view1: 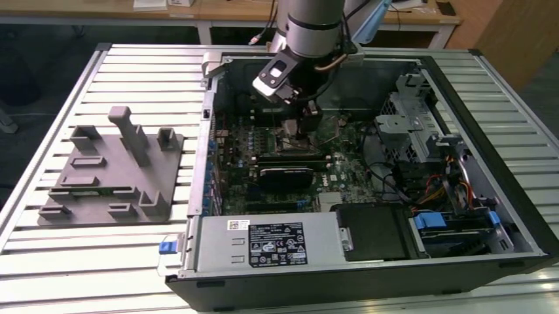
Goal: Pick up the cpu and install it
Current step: 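Place the cpu into insertion slot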
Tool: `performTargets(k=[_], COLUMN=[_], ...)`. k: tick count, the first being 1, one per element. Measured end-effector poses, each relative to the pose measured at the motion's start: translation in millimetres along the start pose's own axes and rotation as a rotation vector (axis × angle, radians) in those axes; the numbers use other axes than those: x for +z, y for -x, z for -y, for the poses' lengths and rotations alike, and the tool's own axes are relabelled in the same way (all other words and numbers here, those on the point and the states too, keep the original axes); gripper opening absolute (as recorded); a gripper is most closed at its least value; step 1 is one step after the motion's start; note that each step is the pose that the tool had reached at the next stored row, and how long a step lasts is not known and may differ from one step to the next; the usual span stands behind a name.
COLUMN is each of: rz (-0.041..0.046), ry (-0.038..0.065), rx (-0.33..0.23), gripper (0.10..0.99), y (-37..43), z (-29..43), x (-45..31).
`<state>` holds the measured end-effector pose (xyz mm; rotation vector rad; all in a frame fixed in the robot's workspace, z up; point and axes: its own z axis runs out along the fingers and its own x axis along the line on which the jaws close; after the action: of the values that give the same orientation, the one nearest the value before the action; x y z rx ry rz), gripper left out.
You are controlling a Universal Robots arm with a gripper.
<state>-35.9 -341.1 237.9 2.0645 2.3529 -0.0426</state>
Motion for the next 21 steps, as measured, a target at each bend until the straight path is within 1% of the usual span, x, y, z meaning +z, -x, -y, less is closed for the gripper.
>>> performTargets(k=[2,5,7,11,12,15,21], rz=[0.0006,0.0017,0.0029,0.0052,0.0054,0.0061,0.0065], ry=[0.006,0.017,0.027,0.050,0.054,0.060,0.060], rx=[0.019,0.044,0.057,0.076,0.078,0.079,0.091], gripper=[0.545,0.545,0.545,0.545,0.545,0.545,0.545], y=[0.0,-0.1,-0.1,-0.1,-0.2,-0.4,-0.7], z=[0.0,0.0,0.0,0.0,0.3,1.5,2.9], x=[0.6,1.7,2.4,4.1,4.6,7.0,11.5])
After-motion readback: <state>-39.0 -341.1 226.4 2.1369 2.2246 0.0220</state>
